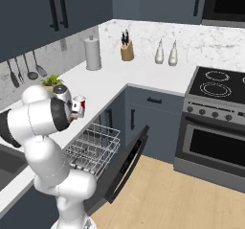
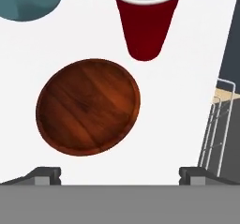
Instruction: Pick up the cup and bowl from the counter, place them in the dishwasher, and close the dishwasher door.
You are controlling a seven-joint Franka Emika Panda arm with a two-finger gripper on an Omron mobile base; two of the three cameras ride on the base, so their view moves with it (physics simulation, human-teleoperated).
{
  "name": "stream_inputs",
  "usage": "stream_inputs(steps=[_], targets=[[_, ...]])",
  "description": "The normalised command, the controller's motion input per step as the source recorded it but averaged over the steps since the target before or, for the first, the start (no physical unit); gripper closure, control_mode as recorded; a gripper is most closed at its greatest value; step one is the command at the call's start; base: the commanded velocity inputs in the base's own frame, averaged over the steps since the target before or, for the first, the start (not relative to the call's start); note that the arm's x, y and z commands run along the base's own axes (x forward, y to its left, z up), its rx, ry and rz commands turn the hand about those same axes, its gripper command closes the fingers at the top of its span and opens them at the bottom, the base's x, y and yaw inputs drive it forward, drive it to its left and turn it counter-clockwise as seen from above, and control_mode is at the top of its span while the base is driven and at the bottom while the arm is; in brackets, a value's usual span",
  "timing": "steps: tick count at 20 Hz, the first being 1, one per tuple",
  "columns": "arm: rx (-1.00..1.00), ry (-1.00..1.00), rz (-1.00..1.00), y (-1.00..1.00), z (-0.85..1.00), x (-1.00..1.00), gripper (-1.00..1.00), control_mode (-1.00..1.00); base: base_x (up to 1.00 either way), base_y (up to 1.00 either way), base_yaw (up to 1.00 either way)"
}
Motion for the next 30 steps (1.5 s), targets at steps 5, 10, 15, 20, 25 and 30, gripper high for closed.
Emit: stream_inputs(steps=[5, 10, 15, 20, 25, 30], targets=[[0.0, 0.0, 0.0, 0.03, -0.24, 0.48, -1.0, -1.0, 0.0, 0.0, 0.0], [0.0, 0.0, -0.01, 0.05, -0.29, 0.49, -1.0, -1.0, 0.0, 0.0, 0.0], [0.0, 0.0, -0.02, 0.2, -0.29, 0.4, -1.0, -1.0, 0.0, 0.0, 0.0], [0.0, 0.02, -0.02, 0.24, -0.28, 0.28, 1.0, -1.0, 0.0, 0.0, 0.0], [0.0, 0.08, -0.03, 0.16, -0.37, 0.06, 1.0, -1.0, 0.0, 0.0, 0.0], [0.0, 0.11, -0.06, 0.04, -0.21, -0.05, 1.0, -1.0, 0.0, 0.0, 0.0]])
